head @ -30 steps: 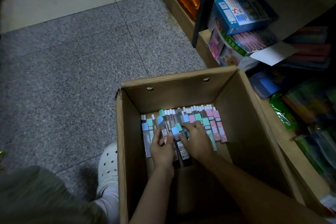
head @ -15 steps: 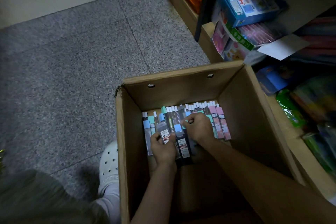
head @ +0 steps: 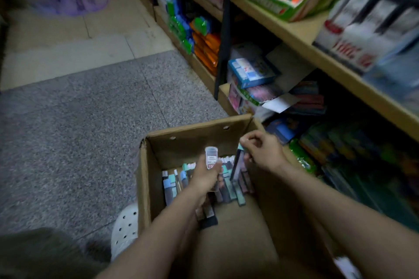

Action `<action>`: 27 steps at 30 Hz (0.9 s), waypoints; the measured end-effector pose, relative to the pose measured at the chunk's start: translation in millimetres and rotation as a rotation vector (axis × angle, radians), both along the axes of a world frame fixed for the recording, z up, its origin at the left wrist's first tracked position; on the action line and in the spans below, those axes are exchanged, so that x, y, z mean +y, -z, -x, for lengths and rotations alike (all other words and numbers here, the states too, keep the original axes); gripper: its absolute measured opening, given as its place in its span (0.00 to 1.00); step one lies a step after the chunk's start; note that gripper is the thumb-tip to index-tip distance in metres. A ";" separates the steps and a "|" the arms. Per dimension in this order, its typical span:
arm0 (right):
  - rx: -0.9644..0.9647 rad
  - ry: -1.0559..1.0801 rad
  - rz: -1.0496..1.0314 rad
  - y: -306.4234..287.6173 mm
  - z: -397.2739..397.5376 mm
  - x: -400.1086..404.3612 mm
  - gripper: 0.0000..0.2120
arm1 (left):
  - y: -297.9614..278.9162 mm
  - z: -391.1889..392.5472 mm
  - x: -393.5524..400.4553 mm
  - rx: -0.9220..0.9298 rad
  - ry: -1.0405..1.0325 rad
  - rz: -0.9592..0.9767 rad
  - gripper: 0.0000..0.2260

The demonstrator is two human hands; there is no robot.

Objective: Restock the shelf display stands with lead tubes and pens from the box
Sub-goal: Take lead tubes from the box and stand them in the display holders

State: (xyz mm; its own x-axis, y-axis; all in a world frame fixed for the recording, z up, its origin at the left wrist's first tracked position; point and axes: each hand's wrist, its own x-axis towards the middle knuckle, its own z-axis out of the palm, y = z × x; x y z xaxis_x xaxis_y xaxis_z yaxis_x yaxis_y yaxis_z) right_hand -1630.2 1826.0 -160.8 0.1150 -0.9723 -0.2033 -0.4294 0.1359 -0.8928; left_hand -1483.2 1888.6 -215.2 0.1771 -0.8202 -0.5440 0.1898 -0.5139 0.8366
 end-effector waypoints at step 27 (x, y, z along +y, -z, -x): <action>0.449 0.313 0.592 -304.3 158.8 62.9 0.08 | -278.1 112.1 -49.2 -0.002 0.809 0.568 0.13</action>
